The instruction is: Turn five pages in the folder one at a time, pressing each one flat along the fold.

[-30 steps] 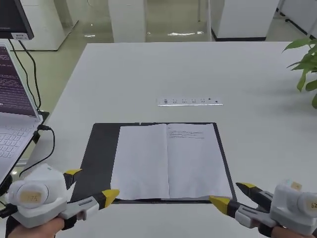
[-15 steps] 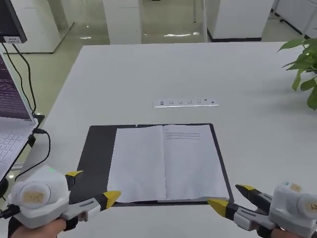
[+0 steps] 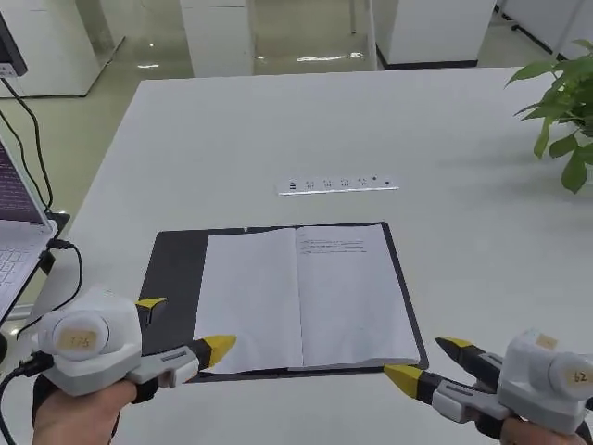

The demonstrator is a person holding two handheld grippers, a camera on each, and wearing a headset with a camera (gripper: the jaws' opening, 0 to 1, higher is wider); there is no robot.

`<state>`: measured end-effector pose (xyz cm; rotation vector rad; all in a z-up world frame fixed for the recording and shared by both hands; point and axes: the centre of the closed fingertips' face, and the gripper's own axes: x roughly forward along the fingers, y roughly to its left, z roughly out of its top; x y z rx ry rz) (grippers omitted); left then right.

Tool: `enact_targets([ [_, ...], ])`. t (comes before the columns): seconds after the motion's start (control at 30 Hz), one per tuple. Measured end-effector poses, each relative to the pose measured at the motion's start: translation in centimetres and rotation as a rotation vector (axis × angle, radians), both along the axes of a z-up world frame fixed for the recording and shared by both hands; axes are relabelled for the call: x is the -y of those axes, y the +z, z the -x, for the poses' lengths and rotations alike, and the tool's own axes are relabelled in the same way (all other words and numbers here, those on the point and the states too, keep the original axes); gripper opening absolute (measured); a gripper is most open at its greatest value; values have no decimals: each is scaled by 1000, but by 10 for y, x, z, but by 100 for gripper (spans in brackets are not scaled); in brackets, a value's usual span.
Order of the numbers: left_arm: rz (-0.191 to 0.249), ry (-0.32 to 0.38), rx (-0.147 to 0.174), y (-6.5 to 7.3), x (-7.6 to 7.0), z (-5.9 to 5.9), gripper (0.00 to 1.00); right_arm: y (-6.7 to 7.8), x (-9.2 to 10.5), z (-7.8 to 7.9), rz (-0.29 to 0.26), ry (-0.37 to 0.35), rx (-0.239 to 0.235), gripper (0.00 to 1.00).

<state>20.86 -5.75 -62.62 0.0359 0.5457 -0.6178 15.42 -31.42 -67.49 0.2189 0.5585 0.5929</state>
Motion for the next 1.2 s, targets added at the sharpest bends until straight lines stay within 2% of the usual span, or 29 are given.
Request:
enact_targets([
  [0.23,13,-43,2,-1,26,-8,70,-1,-2,5,7,12,-8,68],
  [0.37,30,-65,-3,-2,42,-10,69,-3,-2,7,2,11,-15,68],
  [0.53,33,-101,-11,-4,59,-11,69,-2,-3,8,-6,5,-18,67],
  [0.8,9,-171,-37,-18,78,-10,69,-1,5,11,-14,-14,-21,67],
  [1.0,19,-187,-53,-26,90,-11,69,-7,11,19,-21,-32,-40,67],
  [1.2,30,-228,-71,-33,114,-9,68,-10,15,25,-13,-36,-56,67],
])
